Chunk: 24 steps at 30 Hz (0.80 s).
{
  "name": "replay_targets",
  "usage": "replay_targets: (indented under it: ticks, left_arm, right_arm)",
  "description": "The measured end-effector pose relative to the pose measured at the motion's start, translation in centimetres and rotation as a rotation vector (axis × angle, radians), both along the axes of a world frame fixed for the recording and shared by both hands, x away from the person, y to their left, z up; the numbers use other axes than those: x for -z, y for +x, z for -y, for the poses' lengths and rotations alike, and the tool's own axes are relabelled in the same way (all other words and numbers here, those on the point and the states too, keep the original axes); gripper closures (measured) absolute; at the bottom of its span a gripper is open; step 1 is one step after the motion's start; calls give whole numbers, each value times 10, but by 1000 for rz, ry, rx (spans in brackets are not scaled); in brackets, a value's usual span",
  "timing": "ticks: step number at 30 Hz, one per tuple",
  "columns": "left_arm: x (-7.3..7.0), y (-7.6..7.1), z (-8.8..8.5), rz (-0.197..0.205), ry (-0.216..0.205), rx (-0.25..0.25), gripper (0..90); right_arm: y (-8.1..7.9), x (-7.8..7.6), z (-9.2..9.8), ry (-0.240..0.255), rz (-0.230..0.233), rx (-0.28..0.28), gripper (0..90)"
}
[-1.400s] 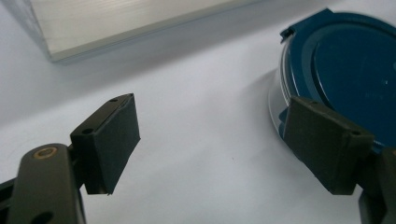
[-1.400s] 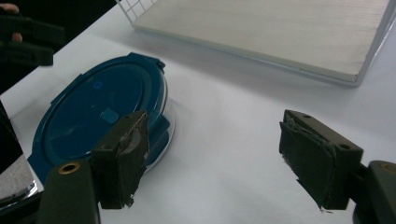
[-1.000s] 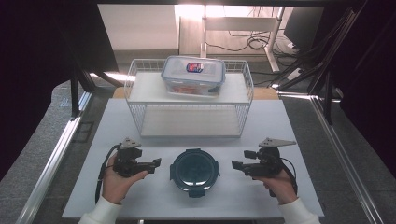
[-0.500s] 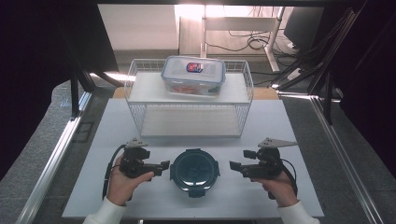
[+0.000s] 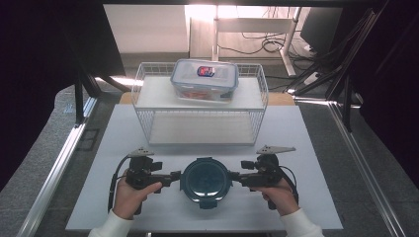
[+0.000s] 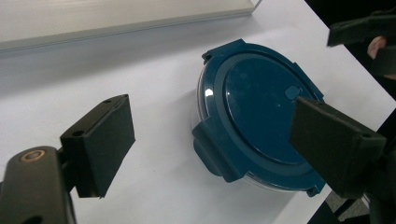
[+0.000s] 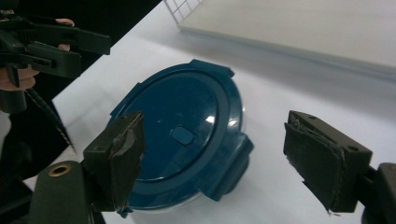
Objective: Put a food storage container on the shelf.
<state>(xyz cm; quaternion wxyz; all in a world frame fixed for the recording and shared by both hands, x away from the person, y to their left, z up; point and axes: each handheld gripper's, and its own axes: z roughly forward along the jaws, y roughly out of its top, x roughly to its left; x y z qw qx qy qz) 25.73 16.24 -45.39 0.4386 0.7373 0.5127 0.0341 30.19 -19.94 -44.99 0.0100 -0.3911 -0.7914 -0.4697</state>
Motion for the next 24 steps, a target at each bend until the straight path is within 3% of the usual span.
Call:
replay_targets:
  ticks: [6, 13, 19, 24]
  left_arm:
    - [8, 0, 3, -38, 6, -12, 122]
    - [23, 5, 12, -103, -38, 6, 121]
    - [33, 10, 14, -153, -97, 6, 120]
    - [41, 13, 21, -185, -94, 12, 118]
  right_arm:
    - [3, 8, -8, -14, -49, -22, 187]
    - [4, 18, -12, -4, -91, -30, 147]
    - [6, 31, -20, -20, -156, -22, 124]
    - [9, 35, -21, -17, -172, -17, 121]
